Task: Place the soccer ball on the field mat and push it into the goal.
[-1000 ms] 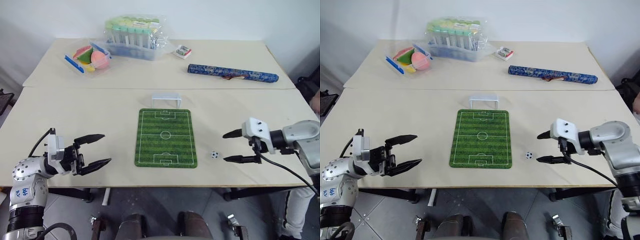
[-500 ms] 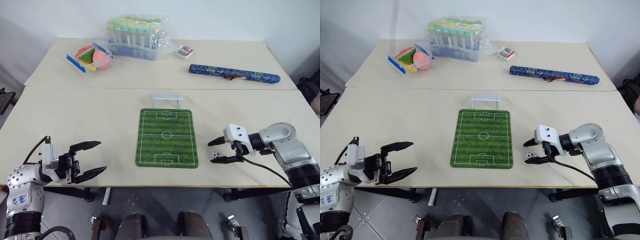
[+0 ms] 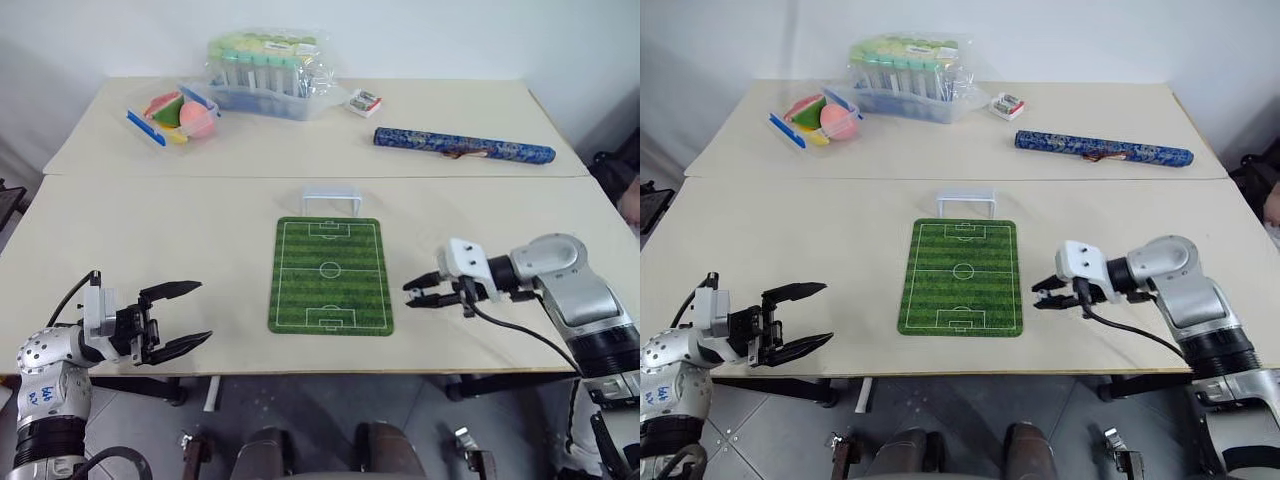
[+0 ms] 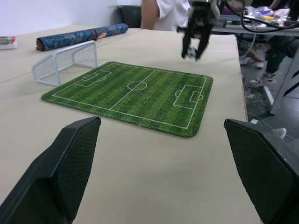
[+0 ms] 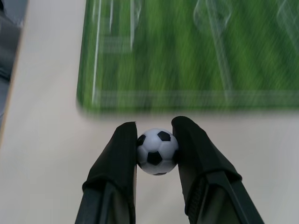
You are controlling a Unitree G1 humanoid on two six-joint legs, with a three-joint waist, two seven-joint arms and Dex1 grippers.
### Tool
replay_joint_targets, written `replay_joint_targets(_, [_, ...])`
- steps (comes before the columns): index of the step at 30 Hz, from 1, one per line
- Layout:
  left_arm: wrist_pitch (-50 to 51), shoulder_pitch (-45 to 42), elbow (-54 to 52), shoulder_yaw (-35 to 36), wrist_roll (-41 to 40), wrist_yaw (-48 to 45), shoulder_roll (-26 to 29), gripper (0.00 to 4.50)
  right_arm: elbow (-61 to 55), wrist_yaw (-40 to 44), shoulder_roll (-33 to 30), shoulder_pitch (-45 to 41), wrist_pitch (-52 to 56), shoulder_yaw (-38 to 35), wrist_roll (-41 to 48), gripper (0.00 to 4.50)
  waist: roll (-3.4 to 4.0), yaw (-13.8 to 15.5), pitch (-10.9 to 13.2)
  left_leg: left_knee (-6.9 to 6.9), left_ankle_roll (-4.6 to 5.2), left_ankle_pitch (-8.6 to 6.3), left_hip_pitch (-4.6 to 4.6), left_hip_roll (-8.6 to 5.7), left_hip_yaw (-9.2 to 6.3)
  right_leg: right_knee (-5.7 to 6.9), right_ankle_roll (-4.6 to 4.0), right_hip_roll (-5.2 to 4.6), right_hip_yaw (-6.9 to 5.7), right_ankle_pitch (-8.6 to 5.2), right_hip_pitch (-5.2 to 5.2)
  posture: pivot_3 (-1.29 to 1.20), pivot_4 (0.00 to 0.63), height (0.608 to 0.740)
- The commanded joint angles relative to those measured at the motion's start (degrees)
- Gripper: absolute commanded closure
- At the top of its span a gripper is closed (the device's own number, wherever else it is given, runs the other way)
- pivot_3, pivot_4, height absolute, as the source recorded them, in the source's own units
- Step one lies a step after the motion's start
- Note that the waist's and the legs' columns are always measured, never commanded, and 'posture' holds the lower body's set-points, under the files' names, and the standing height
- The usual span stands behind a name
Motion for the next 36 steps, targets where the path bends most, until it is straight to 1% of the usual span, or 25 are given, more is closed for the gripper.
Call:
replay_joint_targets(1, [-2.2,-0.5,2.0,0.2,0.0,-2.7,0.5,0.00,-8.5,-2.0,2.7,-1.6,8.6,2.7,1.8,3.65,0.00,0.0,0.0,0.01,-0.02,-0.01,0.00,0.00,0.00,0.01,0.00,0.01,-0.02,0.00,-0.01,0.00,0.150,0.740])
replay_joint_targets(4, [-4.0,-0.3,3.2,0.2,0.4,-2.5,0.6,0.00,-10.2,-3.7,8.7,-3.2,11.7,7.6,1.2,3.65,-0.01,0.1,0.0,0.02,-0.01,-0.01,-0.03,-0.05,-0.03,0.02,0.00,-0.02,-0.06,0.00,-0.01,0.00,0.150,0.740])
replay_joint_targets(8, [-4.6,1.8,2.4,0.3,0.5,-1.9,1.0,0.00,-7.1,-5.7,15.2,-4.8,9.4,12.4,-1.6,3.65,0.00,0.0,0.0,0.05,-0.01,-0.02,-0.05,-0.07,-0.05,0.04,0.00,-0.03,-0.08,0.00,-0.03,0.00,0.150,0.740])
replay_joint_targets(10, [-5.3,3.4,2.3,0.6,0.9,-1.9,1.8,0.00,-4.7,-5.8,17.2,-5.7,8.0,14.1,-2.6,3.65,-0.01,0.0,0.0,0.05,0.00,-0.02,-0.05,-0.11,-0.05,0.07,0.00,-0.05,-0.07,0.00,-0.04,0.00,0.150,0.740])
replay_joint_targets(19, [-6.4,7.0,0.4,1.2,0.5,-0.8,2.6,0.00,4.3,-4.9,20.2,-8.7,1.4,15.7,-5.3,3.65,-0.01,-0.1,0.0,0.06,0.02,-0.04,-0.05,-0.10,-0.08,0.10,0.00,-0.06,-0.10,0.00,-0.04,0.00,0.150,0.740])
replay_joint_targets(29, [-6.5,7.6,-0.8,1.4,0.4,0.3,2.4,0.00,8.6,-2.8,19.5,-9.0,-2.0,14.7,-6.4,3.65,-0.01,-0.2,0.0,0.06,0.01,-0.04,-0.05,-0.10,-0.07,0.12,0.00,-0.07,-0.11,0.00,-0.04,0.00,0.150,0.740])
replay_joint_targets(31, [-6.4,7.4,-0.8,1.4,0.5,0.5,2.4,0.00,9.3,-3.2,19.9,-8.9,-2.2,14.8,-6.7,2.92,-0.02,-0.2,0.0,0.06,0.01,-0.04,-0.05,-0.09,-0.08,0.12,0.00,-0.06,-0.11,0.00,-0.04,0.00,0.150,0.740])
replay_joint_targets(33, [-6.4,7.1,-0.8,1.2,0.6,0.7,2.3,0.00,9.6,-3.4,20.0,-8.7,-2.5,14.7,-7.0,2.35,-0.01,-0.2,0.0,0.06,0.01,-0.04,-0.05,-0.09,-0.08,0.12,0.00,-0.06,-0.11,0.00,-0.04,0.00,0.150,0.740])
replay_joint_targets(34, [-6.4,6.9,-0.8,1.1,0.6,0.8,2.2,0.00,9.6,-3.5,20.0,-8.7,-2.4,14.6,-7.0,1.97,-0.01,-0.2,0.0,0.06,0.01,-0.04,-0.04,-0.09,-0.07,0.12,0.00,-0.06,-0.11,0.00,-0.04,0.00,0.150,0.740])
replay_joint_targets(36, [-6.3,6.7,-0.7,1.1,0.6,1.0,2.2,0.00,9.1,-3.3,19.8,-8.5,-2.2,14.5,-6.7,1.36,-0.01,-0.2,0.0,0.06,0.01,-0.04,-0.04,-0.09,-0.08,0.12,0.00,-0.06,-0.11,0.00,-0.04,0.00,0.150,0.740])
